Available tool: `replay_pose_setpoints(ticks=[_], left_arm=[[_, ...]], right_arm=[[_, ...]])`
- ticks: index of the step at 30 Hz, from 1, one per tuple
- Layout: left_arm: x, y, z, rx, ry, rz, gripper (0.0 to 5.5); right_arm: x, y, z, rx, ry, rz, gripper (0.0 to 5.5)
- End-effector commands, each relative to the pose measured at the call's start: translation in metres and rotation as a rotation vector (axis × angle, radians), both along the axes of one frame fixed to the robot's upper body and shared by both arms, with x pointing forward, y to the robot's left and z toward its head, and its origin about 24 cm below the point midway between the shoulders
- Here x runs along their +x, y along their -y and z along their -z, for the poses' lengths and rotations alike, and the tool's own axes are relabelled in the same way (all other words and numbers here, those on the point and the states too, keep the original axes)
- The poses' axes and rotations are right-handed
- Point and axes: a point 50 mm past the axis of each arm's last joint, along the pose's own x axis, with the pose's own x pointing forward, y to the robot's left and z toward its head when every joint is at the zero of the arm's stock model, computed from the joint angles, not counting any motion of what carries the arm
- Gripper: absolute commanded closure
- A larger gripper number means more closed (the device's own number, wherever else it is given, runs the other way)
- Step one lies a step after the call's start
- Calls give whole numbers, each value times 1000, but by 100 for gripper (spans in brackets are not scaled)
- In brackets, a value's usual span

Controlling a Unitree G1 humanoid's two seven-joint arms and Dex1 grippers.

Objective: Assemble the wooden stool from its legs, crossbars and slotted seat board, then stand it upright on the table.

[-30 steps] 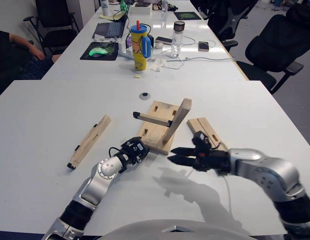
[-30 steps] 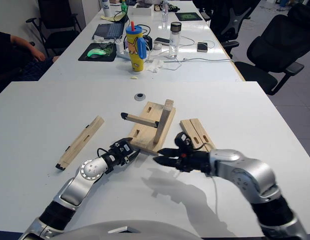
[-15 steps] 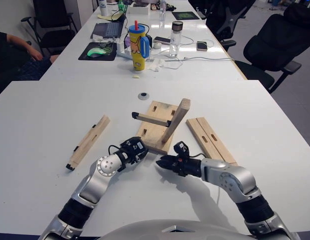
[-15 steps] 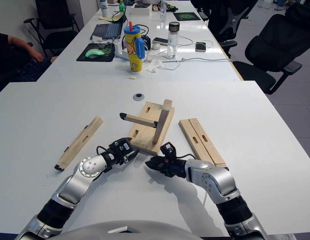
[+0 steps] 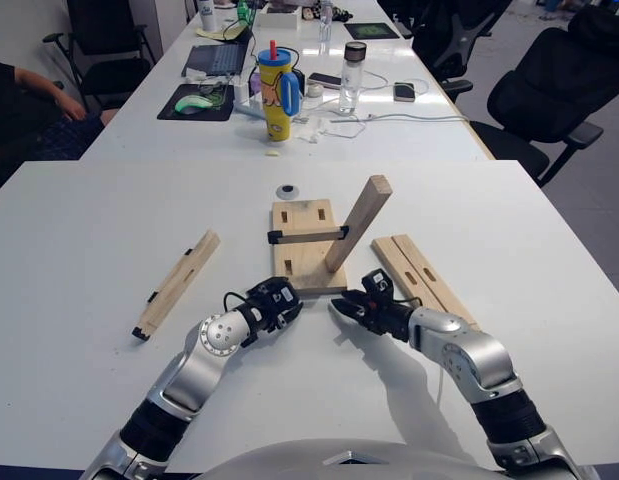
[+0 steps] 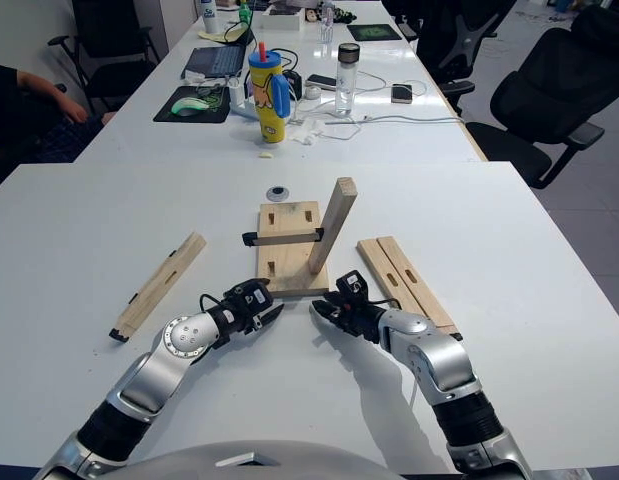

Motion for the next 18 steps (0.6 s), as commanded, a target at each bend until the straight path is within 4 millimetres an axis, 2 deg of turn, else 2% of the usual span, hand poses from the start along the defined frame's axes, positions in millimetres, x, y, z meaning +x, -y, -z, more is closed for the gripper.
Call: replay_pose_setpoints(ticks=[1, 3, 5, 7, 12, 15, 18], left_arm=[[-25, -6, 43, 72, -253, -21, 248], [-23, -6, 40, 55, -227, -34, 248], [-19, -8, 36, 54, -173, -53, 248], [-16, -9, 33, 25, -155, -91, 248], [-12, 6, 10, -245, -142, -148, 248], [-14, 9, 2, -312, -126, -135, 201], [-12, 13, -5, -352, -119, -93, 150]], right_arm=[[2, 1, -26, 70, 161, 81, 375], [-4, 7, -38, 13, 175, 149, 375], [-14, 10, -61, -10, 296, 109, 375], [-16, 18, -68, -37, 320, 181, 375], [-21, 53, -63, -168, 307, 280, 375], [-22, 77, -50, -235, 229, 306, 329], [-21, 92, -39, -281, 194, 337, 275]])
